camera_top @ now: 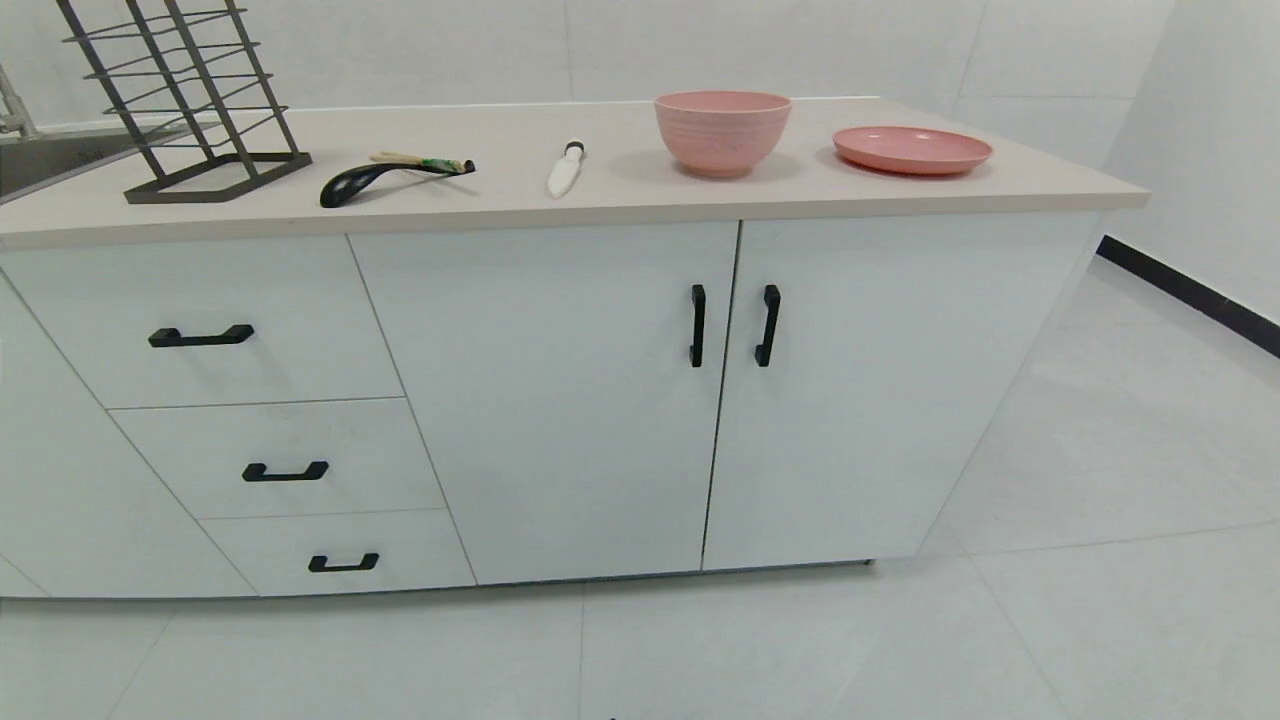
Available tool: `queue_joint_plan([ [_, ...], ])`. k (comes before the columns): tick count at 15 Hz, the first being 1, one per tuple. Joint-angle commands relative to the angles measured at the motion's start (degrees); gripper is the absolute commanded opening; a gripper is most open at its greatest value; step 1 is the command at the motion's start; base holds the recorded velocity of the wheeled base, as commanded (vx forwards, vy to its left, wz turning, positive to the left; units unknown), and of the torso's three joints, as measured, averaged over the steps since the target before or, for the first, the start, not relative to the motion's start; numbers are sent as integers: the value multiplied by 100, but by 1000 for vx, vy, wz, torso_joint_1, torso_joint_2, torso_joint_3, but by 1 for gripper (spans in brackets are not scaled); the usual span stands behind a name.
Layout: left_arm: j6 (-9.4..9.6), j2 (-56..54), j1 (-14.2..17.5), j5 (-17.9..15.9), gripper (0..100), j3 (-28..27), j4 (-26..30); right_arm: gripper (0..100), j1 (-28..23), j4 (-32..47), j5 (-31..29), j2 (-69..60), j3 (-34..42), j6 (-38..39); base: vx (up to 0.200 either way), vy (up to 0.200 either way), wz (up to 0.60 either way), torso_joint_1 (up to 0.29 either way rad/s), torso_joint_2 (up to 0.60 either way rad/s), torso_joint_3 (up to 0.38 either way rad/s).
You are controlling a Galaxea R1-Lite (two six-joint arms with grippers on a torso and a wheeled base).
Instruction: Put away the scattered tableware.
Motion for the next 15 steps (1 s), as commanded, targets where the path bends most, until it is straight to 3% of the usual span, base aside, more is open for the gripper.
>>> queue_joint_plan([
  [1, -1, 9, 1, 2, 100, 1, 0, 100, 9, -206, -69, 8, -542, -133, 0, 0, 0, 0, 0, 0],
  [6, 8, 9, 1, 2, 100, 1, 0, 100, 88, 110, 924, 843, -1237, -300, 0, 0, 0, 0, 0, 0],
  [15, 8, 9, 1, -7, 100, 1, 8, 100, 791, -189, 1197, 3146, -1843, -300, 0, 0, 0, 0, 0, 0],
])
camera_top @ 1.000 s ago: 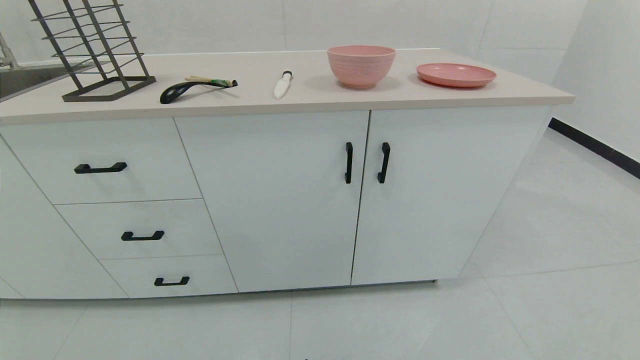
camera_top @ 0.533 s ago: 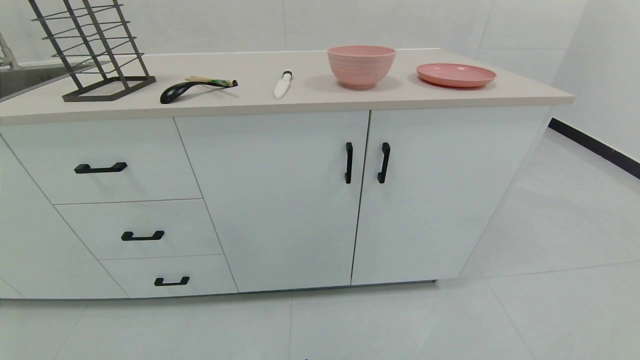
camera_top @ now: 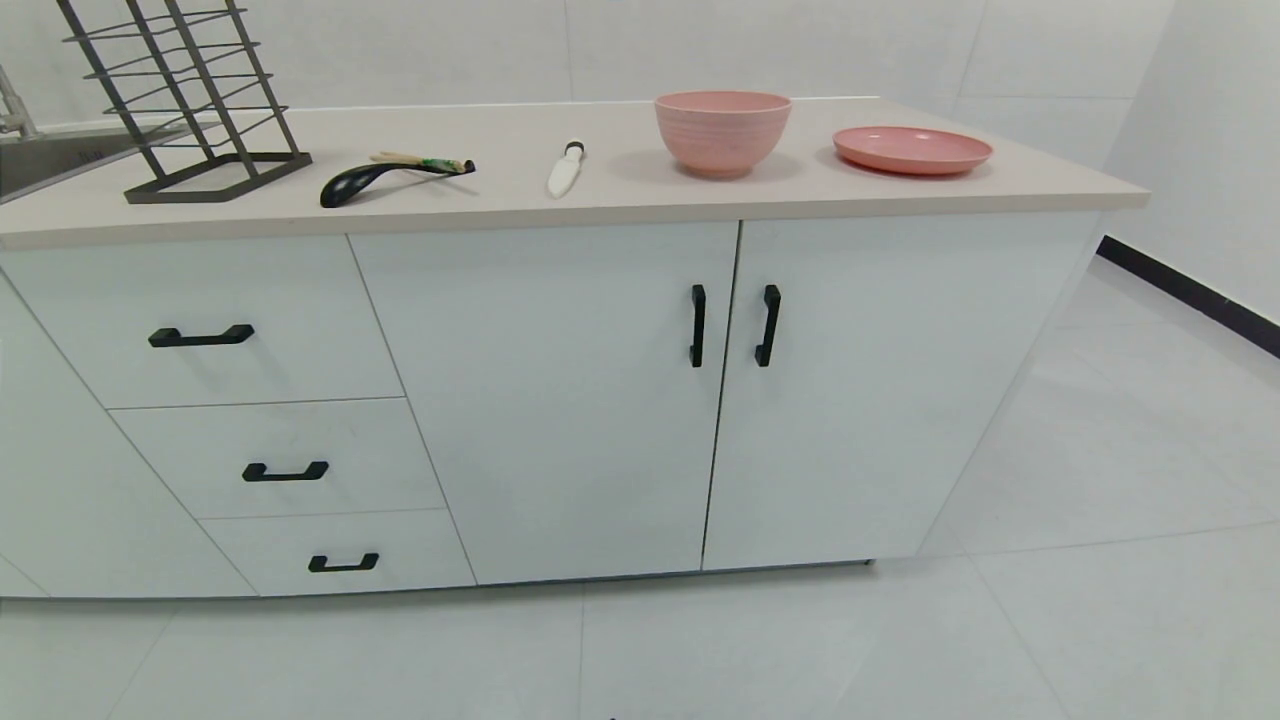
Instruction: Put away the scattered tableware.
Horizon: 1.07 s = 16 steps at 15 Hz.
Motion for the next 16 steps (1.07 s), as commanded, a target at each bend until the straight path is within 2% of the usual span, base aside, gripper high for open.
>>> queue_joint_plan([
  [1, 0, 0, 1, -3, 100, -8, 0, 100, 225, -158, 13, 856, -83, -1, 0, 0, 0, 0, 0, 0],
  [5, -9, 9, 1, 6, 100, 1, 0, 100, 436, -738, 391, 1796, -92, -19, 0, 0, 0, 0, 0, 0],
  [9, -9, 9, 1, 6, 100, 1, 0, 100, 840, -1397, 408, 2306, -162, -19, 0, 0, 0, 0, 0, 0],
  [14, -9, 9, 1, 6, 100, 1, 0, 100, 1157, -1643, 417, 2833, -496, -28, 0, 0, 0, 0, 0, 0],
  [16, 8, 0, 1, -3, 100, 1, 0, 100, 1368, -2039, 417, 3308, -646, -28, 0, 0, 0, 0, 0, 0],
])
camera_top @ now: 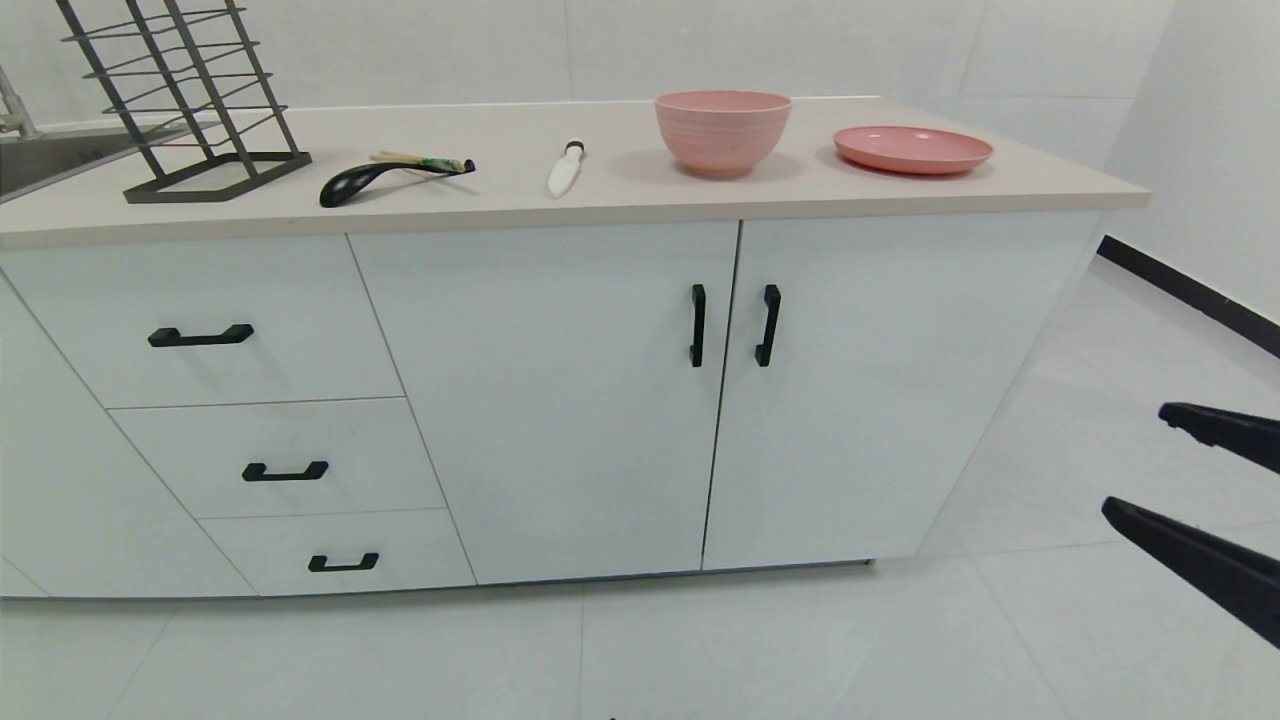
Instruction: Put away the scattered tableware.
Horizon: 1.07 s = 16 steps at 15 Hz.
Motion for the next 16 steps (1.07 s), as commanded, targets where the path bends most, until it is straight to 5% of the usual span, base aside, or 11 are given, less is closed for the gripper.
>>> queue_joint_plan([
  [1, 2, 9, 1, 6, 100, 1, 6, 100, 253, -335, 1, 621, -159, -9, 0, 0, 0, 0, 0, 0],
  [9, 11, 9, 1, -3, 100, 1, -3, 100, 710, -625, 186, 876, -115, -343, 0, 0, 0, 0, 0, 0],
  [16, 37, 9, 1, -337, 100, 1, -3, 100, 649, -2523, 318, 2370, 245, -343, 0, 0, 0, 0, 0, 0],
])
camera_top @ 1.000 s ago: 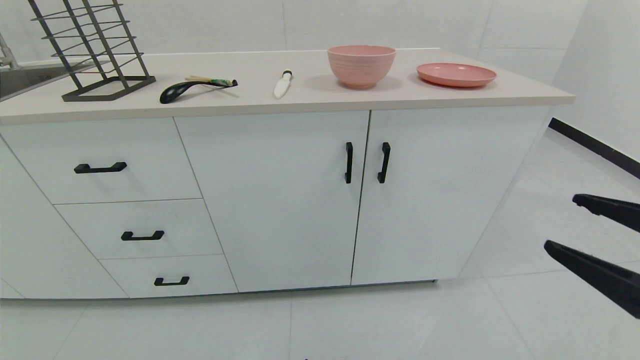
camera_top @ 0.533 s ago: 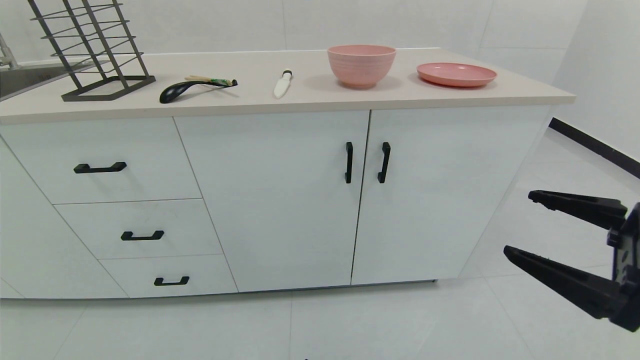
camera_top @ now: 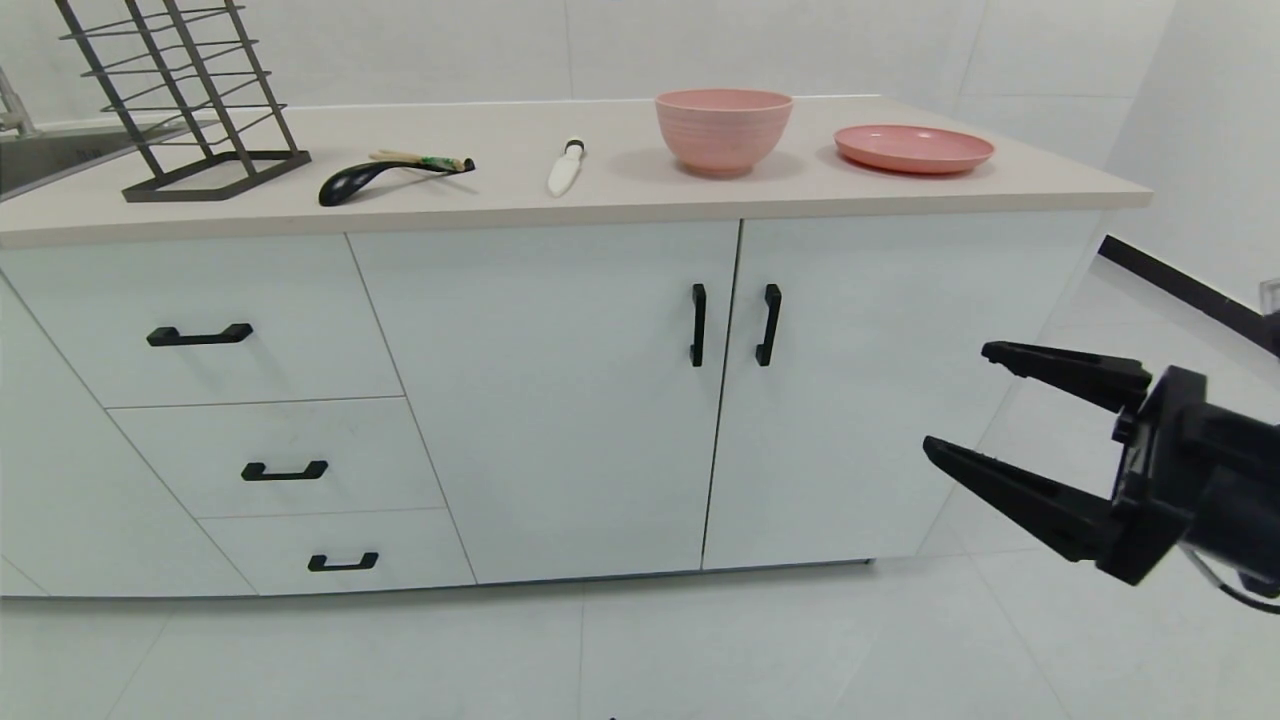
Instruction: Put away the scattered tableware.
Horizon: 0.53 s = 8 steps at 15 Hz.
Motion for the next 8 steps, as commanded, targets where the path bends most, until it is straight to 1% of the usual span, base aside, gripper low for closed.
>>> queue_joint_plan([
  [1, 11, 9, 1, -4, 100, 1, -7, 100, -25, -123, 28, 403, 239, -1, 0, 0, 0, 0, 0, 0],
  [2, 19, 9, 1, -4, 100, 1, -33, 100, -51, -123, 37, 394, 345, -10, 0, 0, 0, 0, 0, 0],
  [3, 28, 9, 1, 48, 100, -351, -1079, 100, -113, -132, 37, 297, 591, -10, 0, 0, 0, 0, 0, 0],
  [4, 134, 53, 19, 22, 100, -790, -1387, 100, -165, -132, 45, 166, 661, -1, 0, 0, 0, 0, 0, 0],
  [5, 318, 62, 19, -92, 100, -1001, -1220, 100, -183, -132, 45, 139, 670, -10, 0, 0, 0, 0, 0, 0],
  [6, 397, 44, -7, -373, 100, -1124, -1009, 100, -183, -132, 54, 139, 661, -1, 0, 0, 0, 0, 0, 0],
  [7, 371, 97, -16, -664, 100, -1238, -859, 100, -183, -132, 54, 139, 661, 8, 0, 0, 0, 0, 0, 0],
  [8, 309, 281, -16, -778, 100, -1405, -780, 100, -183, -132, 54, 148, 670, 8, 0, 0, 0, 0, 0, 0],
])
